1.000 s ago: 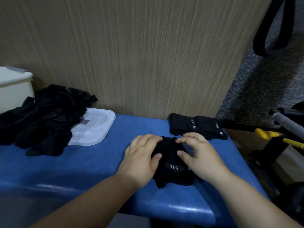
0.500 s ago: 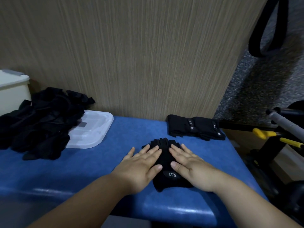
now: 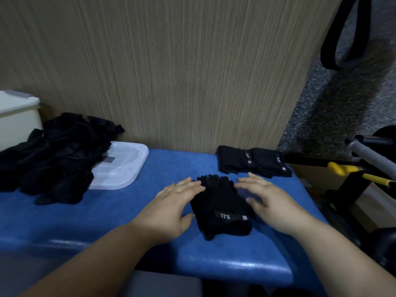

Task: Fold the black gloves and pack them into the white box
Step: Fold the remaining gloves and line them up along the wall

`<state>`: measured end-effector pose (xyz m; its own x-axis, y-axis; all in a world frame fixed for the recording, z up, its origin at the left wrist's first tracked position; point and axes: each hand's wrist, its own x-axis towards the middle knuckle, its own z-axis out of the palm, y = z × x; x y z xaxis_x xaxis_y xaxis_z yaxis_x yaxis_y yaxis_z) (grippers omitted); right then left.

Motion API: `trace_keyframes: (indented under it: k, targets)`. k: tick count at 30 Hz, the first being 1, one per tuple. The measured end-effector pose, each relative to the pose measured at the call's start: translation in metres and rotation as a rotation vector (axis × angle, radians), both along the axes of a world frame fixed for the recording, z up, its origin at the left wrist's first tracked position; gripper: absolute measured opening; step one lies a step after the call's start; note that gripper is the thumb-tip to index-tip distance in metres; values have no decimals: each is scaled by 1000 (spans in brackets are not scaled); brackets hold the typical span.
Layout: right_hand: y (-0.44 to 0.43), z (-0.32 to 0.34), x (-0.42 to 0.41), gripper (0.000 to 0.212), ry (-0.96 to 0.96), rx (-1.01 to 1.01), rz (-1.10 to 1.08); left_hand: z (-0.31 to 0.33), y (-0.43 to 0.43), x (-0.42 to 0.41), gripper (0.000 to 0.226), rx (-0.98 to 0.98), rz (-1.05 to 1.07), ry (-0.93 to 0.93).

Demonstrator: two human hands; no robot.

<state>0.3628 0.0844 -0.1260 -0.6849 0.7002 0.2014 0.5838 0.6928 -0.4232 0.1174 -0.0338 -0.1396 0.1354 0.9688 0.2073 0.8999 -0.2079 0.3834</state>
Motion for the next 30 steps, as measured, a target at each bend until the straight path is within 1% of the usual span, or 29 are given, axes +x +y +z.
trace_keyframes:
  k: [2,4,6,8,12,16,19,22,25,27,29,30]
  targets:
    - [0,2,3,61,25,-22,59,1,0,1,63,33,-30,-58]
    - [-2,3,2,69,-14,-64,110,-2,1,4,61,-23,-55,-107]
    - [-3,1,0,67,-73,-106,132,-4,3,7,59,-86,-47,-168]
    - [-3,-1,-1,65,-76,-131,136,-5,7,7,57,-99,-28,-199]
    - [-5,2,1,66,-72,-182,147,-8,11,9,51,-64,9,-217]
    - [-8,4,1,58,-55,-218,177,-11,11,17,41,12,97,-241]
    - [-11,8,1,55,-18,-270,165,-10,10,17,27,-19,142,-353]
    - [-16,13,2,63,-6,-366,157,-7,10,18,16,-49,195,-507]
    - [-23,12,-3,69,-23,-356,125,-2,8,21,9,-56,231,-532]
    - [-26,8,-12,60,53,-282,63,-1,7,22,7,-60,251,-581]
    - [-26,2,-19,41,161,-229,34,2,6,23,3,-65,277,-626]
    - [-25,-1,-20,33,201,-224,34,3,6,23,5,-62,292,-625]
